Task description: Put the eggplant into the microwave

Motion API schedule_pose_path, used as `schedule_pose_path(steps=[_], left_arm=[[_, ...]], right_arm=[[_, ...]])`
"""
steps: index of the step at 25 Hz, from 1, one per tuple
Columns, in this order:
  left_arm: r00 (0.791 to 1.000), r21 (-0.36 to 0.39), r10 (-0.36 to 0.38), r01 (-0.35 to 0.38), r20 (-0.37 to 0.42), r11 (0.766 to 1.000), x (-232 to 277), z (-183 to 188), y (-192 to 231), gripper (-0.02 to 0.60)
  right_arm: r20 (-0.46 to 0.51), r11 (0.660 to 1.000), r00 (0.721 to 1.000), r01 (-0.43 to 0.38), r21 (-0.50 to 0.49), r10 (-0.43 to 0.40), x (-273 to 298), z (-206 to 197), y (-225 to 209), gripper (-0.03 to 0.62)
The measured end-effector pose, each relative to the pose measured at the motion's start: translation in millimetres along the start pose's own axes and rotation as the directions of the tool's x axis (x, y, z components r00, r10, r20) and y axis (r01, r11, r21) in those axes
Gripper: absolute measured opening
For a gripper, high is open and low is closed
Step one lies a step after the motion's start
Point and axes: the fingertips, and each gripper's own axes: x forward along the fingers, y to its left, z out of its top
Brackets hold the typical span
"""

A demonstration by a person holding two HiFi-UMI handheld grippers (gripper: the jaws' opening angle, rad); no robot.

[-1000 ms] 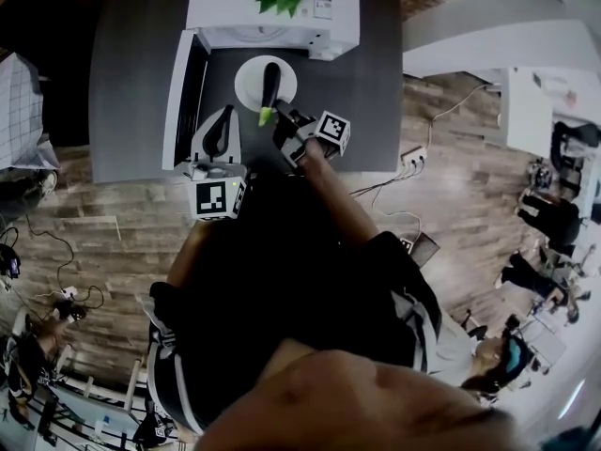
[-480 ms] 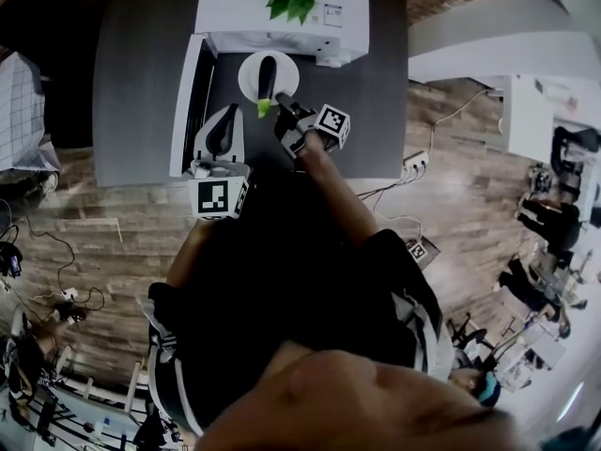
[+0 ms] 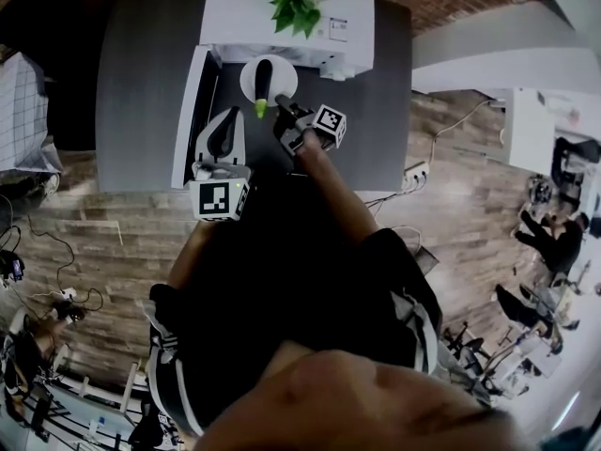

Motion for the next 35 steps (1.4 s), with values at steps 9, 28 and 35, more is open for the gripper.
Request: schedule_pose_path(steps=[9, 28, 35], left_arm=[[0.999, 0.001, 0.009, -0.009, -0.035, 1.0, 15.7, -8.8, 8.8, 0.035], [0.996, -0.014, 0.029, -0.031, -0.089, 0.999, 35.2, -22.4, 22.7, 0.035], [0.994, -0.03, 0.033, -0.036, -0.107, 0.999, 41.7, -23.7, 23.5, 0.035]], right_arm=[[0.017, 1.0, 1.0, 0.016, 0.01, -0.016, 22.5, 22.9, -15.3, 0.041], [0.078, 1.0, 0.997, 0.011, 0.005, -0.012, 76.6, 79.7, -31.9, 0.041], [0.094, 0.999, 0.995, 0.038, 0.015, -0.039, 84.6, 86.2, -41.5, 0.04]])
